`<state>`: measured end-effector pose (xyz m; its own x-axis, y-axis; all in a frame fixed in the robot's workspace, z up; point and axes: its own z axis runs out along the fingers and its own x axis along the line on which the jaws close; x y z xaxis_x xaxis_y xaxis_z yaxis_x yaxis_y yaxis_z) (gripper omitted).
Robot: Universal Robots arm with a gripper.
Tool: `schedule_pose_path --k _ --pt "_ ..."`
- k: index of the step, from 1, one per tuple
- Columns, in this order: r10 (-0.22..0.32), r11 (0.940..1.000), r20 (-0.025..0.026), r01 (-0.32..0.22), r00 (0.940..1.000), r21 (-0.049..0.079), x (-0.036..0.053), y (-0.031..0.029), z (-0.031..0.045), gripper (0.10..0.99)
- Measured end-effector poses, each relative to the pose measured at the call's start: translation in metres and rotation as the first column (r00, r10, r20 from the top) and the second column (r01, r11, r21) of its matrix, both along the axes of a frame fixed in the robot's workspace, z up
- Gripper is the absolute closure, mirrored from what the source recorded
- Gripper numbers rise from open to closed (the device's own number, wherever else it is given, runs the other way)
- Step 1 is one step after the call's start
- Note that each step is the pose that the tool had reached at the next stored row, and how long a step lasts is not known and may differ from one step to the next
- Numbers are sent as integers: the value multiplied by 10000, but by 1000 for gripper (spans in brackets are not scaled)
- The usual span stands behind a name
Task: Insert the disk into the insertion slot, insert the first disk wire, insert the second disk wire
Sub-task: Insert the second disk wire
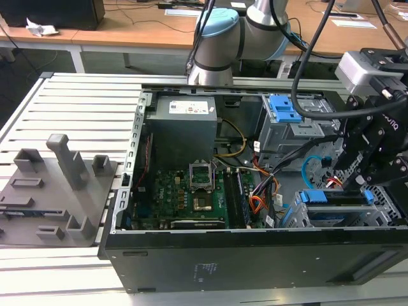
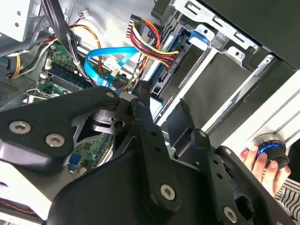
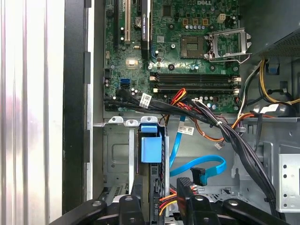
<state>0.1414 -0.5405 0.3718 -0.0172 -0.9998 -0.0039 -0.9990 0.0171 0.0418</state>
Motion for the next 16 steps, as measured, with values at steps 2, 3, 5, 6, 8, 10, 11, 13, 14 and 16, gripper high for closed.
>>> schedule_pose_path --k 2,3,5,6,8,10,11,13,14,16 --pt "2 10000 0 -2 10000 0 0 0 51 667" --pt "83 10000 0 -83 10000 2 0 0 53 667" --pt "318 9995 0 -318 9995 0 0 0 54 667" --pt "567 9984 0 -567 9984 -1 0 0 54 667" --pt "1460 9893 0 -1460 9893 -1 0 0 54 667" --pt "1482 9890 0 -1482 9890 0 0 7 55 667" --pt "1484 9889 0 -1484 9889 2 0 23 54 667" --pt "1483 9889 0 -1483 9889 -1 0 72 55 667" --pt "1483 9889 1 -1483 9889 3 0 133 53 667" --pt "1483 9889 0 -1483 9889 0 0 187 55 667"
